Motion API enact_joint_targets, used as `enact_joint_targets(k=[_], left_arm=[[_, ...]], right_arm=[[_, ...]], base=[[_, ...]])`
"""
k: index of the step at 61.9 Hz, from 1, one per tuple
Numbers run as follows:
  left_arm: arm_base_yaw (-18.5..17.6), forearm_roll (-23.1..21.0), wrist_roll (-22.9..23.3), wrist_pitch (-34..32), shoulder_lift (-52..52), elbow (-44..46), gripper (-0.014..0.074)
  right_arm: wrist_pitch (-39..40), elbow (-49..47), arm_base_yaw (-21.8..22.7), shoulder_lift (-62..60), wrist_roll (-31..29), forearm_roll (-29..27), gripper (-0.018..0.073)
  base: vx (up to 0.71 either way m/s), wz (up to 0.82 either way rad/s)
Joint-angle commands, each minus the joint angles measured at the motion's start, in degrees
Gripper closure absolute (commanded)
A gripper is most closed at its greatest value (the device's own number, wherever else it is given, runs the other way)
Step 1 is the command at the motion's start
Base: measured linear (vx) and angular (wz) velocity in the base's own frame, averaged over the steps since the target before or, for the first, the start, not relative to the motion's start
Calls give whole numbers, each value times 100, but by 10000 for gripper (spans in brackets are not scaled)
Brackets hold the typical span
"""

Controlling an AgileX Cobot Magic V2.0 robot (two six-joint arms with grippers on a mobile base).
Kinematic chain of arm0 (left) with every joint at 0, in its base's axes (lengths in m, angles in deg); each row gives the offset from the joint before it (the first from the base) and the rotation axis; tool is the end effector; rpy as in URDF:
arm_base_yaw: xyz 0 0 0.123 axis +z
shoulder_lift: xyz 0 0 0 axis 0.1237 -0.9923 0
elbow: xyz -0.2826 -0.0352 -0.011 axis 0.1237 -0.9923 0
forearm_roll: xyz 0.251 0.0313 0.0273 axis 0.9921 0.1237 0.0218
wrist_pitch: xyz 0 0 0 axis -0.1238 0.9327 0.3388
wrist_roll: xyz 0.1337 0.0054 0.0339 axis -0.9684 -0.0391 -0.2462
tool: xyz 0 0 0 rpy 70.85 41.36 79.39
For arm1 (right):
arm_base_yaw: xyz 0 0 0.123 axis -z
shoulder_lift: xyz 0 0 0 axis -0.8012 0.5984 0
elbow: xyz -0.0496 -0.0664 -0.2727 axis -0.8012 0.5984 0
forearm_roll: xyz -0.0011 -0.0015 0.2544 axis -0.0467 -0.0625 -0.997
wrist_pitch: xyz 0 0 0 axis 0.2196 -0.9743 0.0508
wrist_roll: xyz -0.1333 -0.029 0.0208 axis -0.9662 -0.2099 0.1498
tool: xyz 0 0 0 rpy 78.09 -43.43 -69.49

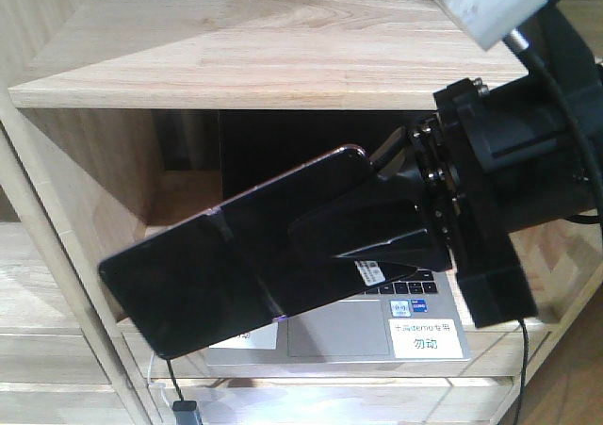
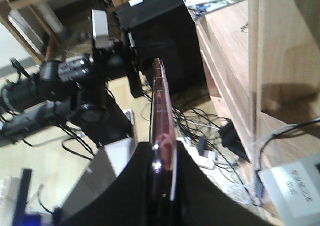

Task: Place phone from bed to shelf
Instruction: 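Raise the right gripper with the phone above the laptop shelf, then lower the phone onto the upper shelf and open the right gripper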

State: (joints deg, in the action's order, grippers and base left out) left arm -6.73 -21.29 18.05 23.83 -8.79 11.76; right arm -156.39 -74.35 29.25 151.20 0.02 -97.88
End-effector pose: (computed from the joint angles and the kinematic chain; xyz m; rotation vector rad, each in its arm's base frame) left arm 0.1054 0.0001 0.1821 0.1006 1.6693 0.0942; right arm 0.1764 0.1991 0.3980 -1.2568 1.8834 1.1182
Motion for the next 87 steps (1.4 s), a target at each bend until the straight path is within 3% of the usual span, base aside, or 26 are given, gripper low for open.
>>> enact_joint_targets(k=[1,23,50,70,87], left_arm=[[-35,-52,33,-444,25,132,595],[-35,-52,33,-444,25,132,595],[-35,-52,33,-444,25,132,595],[-35,-52,33,-444,25,132,595],[-35,-52,33,-444,25,132,595]], right_arm=[[-141,-210,13,-143,59,-782,561],[556,-1416,13,-143,62,-993,561],[2876,-1897,13,210,-6,-1079,561],[3213,-1989,13,1323,-1369,-2401,561],[3213,-3207,13,2436,-1614,-2401,561]], base=[[0,0],[0,0],[0,0],[0,0],[0,0]])
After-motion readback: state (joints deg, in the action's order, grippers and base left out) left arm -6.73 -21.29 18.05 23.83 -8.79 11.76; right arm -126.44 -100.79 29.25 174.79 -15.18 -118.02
